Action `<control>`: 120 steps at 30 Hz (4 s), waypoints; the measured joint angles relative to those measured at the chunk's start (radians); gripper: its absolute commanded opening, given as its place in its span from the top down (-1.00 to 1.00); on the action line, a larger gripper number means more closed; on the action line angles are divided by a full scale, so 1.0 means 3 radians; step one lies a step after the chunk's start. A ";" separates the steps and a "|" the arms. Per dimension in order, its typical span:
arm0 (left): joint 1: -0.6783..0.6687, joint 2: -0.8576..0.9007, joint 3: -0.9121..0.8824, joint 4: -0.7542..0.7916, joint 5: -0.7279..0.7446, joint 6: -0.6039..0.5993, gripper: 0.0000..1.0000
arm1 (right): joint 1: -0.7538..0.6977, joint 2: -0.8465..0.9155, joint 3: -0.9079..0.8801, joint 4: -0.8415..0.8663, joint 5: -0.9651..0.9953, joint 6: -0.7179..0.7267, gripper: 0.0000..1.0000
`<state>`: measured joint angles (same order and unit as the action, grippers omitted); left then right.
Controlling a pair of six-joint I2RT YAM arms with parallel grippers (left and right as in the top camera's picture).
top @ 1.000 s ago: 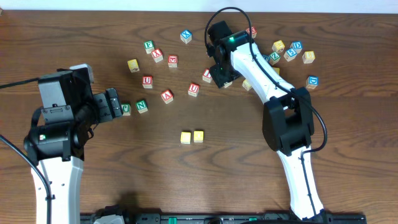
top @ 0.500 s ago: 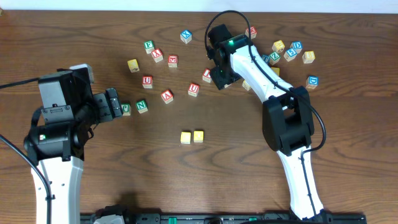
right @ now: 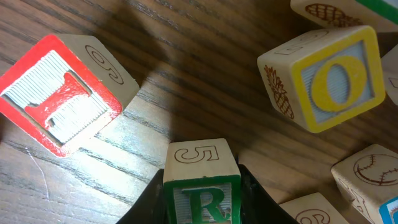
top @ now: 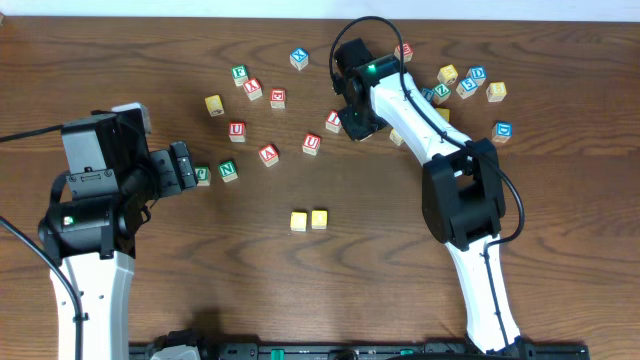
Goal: Spell out CORL
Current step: 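Lower the right gripper and grasp the green R block, then carry the green R block to the right of the O block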
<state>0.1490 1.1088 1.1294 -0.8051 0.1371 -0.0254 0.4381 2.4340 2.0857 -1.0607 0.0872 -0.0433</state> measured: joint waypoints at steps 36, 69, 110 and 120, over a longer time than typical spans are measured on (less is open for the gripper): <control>0.0000 0.0000 0.0000 0.0000 0.0000 0.0000 -0.83 | 0.0174 -0.0319 0.1484 -0.1976 0.0000 0.0582 0.97; 0.0000 0.0000 0.0000 0.0000 0.0000 0.0000 -0.83 | 0.0694 -0.0912 0.1082 -0.1918 0.0496 0.1083 0.97; 0.0000 0.0000 0.0000 0.0000 0.0000 0.0000 -0.83 | 0.1385 -0.2675 -0.3306 0.0651 0.0326 0.3105 0.88; 0.0000 0.0000 0.0000 0.0000 0.0000 0.0000 -0.84 | 0.1385 -0.2351 -0.3366 0.1005 0.0422 0.3265 0.84</control>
<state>0.1490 1.1088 1.1294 -0.8051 0.1371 -0.0254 0.8536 1.7287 1.0760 -0.7593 0.2138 0.9363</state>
